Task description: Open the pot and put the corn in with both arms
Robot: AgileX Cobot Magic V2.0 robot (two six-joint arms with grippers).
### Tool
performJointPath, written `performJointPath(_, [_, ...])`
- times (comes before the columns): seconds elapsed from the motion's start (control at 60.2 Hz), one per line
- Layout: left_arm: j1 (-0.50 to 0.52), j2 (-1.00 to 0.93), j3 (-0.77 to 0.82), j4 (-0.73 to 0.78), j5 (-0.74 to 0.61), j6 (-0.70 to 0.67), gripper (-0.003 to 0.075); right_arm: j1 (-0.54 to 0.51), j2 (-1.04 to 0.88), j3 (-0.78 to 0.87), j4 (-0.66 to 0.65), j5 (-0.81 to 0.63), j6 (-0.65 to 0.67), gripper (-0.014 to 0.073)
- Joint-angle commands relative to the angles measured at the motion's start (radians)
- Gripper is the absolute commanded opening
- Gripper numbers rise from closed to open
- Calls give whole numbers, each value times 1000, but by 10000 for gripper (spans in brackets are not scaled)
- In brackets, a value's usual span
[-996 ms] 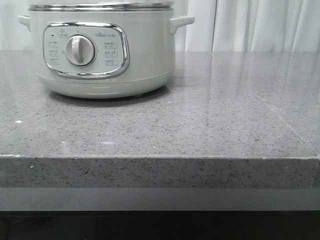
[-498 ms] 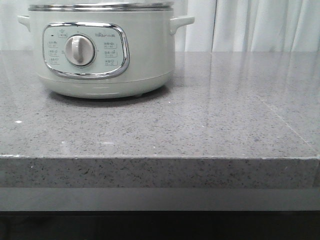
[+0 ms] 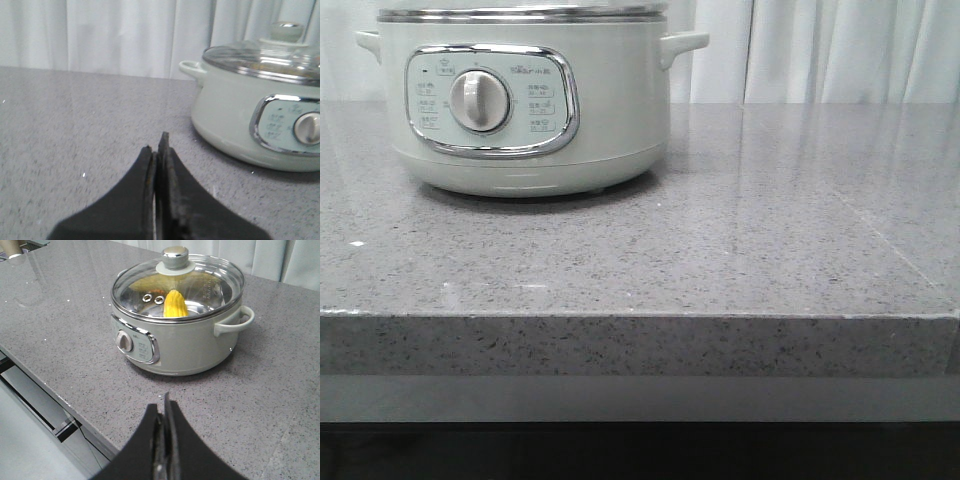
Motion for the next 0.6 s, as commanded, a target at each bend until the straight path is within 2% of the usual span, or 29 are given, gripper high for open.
performJointPath(0.0, [13,-26,22,-25,-104,0,-20,-6,-2,-22,13,-70,-3,-67])
performJointPath(0.133, [14,-46,103,-43,-217,0,-20,-6,-2,-22,13,-69,-3,-67])
performJointPath(0.166, [14,-46,95,-44,-180,0,-20,-6,-2,-22,13,-70,-3,-67])
performJointPath(0.581, [14,-46,99,-44,-191,0,-20,-6,-2,-22,13,-69,-3,-67])
